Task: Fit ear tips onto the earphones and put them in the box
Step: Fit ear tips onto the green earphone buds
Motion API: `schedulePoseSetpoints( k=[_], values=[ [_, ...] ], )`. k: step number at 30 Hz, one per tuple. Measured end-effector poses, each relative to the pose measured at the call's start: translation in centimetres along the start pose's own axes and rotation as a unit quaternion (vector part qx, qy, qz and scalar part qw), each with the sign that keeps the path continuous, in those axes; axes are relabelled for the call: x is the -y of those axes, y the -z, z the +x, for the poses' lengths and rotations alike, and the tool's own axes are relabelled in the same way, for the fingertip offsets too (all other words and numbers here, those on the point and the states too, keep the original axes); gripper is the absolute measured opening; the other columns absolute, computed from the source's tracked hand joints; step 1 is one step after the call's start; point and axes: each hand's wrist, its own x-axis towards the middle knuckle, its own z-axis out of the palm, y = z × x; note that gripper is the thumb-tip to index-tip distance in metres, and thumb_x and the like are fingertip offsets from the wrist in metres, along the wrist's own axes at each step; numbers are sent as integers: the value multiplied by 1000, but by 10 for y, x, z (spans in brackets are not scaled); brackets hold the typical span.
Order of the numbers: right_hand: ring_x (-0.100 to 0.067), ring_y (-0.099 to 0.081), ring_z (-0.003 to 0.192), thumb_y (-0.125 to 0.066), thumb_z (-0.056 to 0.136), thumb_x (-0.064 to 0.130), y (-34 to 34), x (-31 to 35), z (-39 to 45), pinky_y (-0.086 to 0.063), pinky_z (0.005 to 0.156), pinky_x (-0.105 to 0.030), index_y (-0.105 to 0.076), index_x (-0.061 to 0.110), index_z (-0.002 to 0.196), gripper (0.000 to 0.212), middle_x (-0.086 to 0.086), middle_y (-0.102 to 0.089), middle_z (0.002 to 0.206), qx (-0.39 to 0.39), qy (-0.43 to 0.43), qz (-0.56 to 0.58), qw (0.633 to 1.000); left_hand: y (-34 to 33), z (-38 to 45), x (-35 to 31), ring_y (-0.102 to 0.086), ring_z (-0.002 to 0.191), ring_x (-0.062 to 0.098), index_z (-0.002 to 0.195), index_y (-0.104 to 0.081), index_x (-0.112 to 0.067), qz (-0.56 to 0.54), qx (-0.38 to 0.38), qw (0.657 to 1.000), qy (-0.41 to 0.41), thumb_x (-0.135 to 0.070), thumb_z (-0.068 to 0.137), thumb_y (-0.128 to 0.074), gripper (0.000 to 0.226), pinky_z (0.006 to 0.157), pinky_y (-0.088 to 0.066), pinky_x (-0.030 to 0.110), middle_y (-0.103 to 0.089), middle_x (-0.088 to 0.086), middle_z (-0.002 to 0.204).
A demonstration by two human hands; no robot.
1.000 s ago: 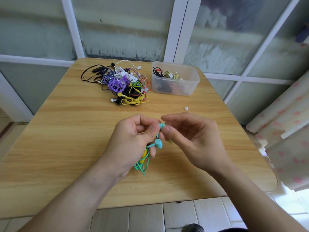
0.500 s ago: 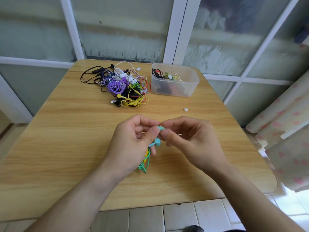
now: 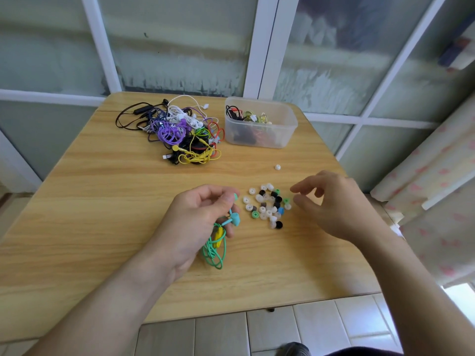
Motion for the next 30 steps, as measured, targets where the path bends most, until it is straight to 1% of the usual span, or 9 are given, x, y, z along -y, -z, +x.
schedulePoseSetpoints(
  k=[4, 7, 9, 14, 18, 23, 26, 28, 30],
  values=[
    [-10, -48, 92, -64, 91, 31, -6, 1, 4, -27, 63, -9, -71, 33, 101, 13, 12, -60, 95, 23, 6, -35, 999, 1, -1, 2, -54, 48, 16, 97, -69, -8, 16, 2, 1000, -6, -11, 92, -60, 11, 52, -45, 19, -68, 7, 74],
    [-12, -49, 95, -67, 89, 33, -10, 4, 7, -34, 68, -21, -73, 31, 95, 9, 10, -61, 94, 41, -9, -21, 999, 2, -1, 3, -56, 50, 15, 98, -68, -8, 23, 5, 1000, -12, -11, 90, -61, 11, 55, -46, 18, -70, 6, 74],
    [-12, -51, 93, -69, 87, 31, -11, 5, 8, -36, 69, -24, -73, 30, 88, 4, 11, -62, 92, 39, -17, -8, 999, 2, -1, 4, -58, 51, 14, 101, -68, -9, 19, 8, 1000, -11, -9, 89, -63, 13, 56, -47, 18, -71, 7, 75],
    [-5, -59, 76, -71, 83, 24, -10, 7, 5, -37, 53, -12, -72, 28, 80, 6, 12, -66, 76, 28, -29, 19, 999, 5, -1, 4, -60, 53, 14, 105, -67, -12, 15, 17, 1000, -6, 0, 88, -62, 22, 58, -50, 17, -73, 5, 79],
    [0, -61, 76, -73, 79, 21, -13, 9, 5, -41, 57, -10, -65, 30, 79, 12, 15, -67, 77, 9, -27, 46, 999, 3, -1, 2, -61, 55, 15, 104, -68, -9, -8, 22, 1000, 9, 0, 85, -65, 22, 59, -52, 18, -74, 8, 83],
    [2, -59, 74, -73, 81, 16, -10, 15, 1, -41, 60, -3, -67, 25, 84, 11, 15, -66, 73, -79, -30, 130, 988, 2, -3, -2, -58, 57, 14, 106, -67, -7, -53, 46, 997, 29, -8, 61, -75, 46, 59, -48, 20, -69, 7, 77],
    [-2, -60, 72, -71, 86, 16, -8, 20, -3, -46, 63, -11, -70, 28, 89, 13, 12, -66, 74, -122, -25, 216, 968, 1, -4, -4, -57, 57, 14, 109, -65, -5, -76, 55, 995, 35, -6, 61, -73, 48, 57, -48, 19, -68, 6, 77],
    [-8, -63, 71, -68, 90, 17, -6, 28, -6, -51, 65, -19, -73, 28, 94, 13, 8, -68, 78, -116, -20, 281, 953, 0, -5, -8, -57, 56, 14, 109, -64, -4, -110, 64, 991, 39, -5, 65, -70, 45, 54, -49, 18, -68, 9, 80],
    [-12, -65, 67, -67, 91, 14, -7, 40, -12, -53, 64, -20, -74, 20, 95, 9, 3, -71, 78, -60, 0, 360, 931, 1, -5, -12, -57, 55, 15, 110, -64, -5, -149, 74, 985, 50, -5, 68, -67, 42, 52, -50, 19, -68, 10, 81]
  ],
)
